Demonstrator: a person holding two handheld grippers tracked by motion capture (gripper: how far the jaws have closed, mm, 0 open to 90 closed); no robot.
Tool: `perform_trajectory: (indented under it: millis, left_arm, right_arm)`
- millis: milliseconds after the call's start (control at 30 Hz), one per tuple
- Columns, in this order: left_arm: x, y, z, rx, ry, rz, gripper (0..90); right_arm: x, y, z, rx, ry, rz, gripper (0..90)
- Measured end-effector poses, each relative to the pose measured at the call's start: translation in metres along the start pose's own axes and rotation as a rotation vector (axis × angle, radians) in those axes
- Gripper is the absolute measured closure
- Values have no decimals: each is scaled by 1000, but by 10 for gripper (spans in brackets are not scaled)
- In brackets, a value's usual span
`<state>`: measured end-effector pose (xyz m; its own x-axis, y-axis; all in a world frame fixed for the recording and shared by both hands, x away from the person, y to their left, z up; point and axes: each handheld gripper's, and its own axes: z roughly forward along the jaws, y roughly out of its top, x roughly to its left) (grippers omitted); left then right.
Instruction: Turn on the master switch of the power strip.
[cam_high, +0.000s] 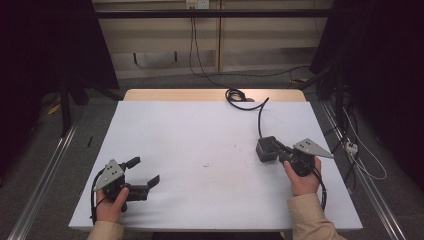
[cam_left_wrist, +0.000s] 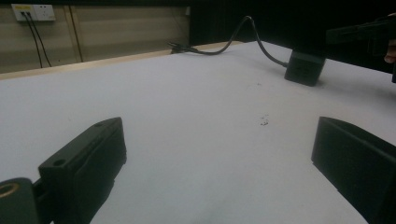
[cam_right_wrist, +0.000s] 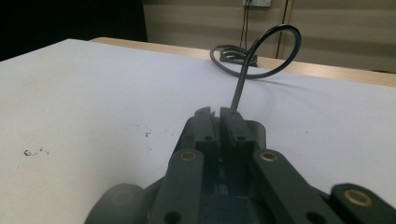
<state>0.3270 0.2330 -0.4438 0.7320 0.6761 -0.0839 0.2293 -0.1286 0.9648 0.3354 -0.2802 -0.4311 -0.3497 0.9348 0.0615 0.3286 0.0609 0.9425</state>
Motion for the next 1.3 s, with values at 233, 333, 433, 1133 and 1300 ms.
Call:
perform_trajectory:
  millis: [233, 333, 433, 1133, 1300]
  left_arm:
    - [-1, 0, 1, -3, -2, -5, 29]
    - [0, 0, 0, 1, -1, -1, 29]
    - [0, 0, 0, 1, 2, -3, 29]
    - [-1, 0, 1, -4, -6, -6, 29]
    - [-1, 0, 1, -1, -6, -4, 29]
  right_arm:
    - [-1, 0, 3, 21, 3, -4, 900]
    - [-2, 0, 5, 25, -4, -8, 900]
    - [-2, 0, 7, 32, -8, -12, 900]
    - [-3, -2, 11, 46, -6, -29, 900]
    - [-3, -4, 12, 53, -4, -35, 900]
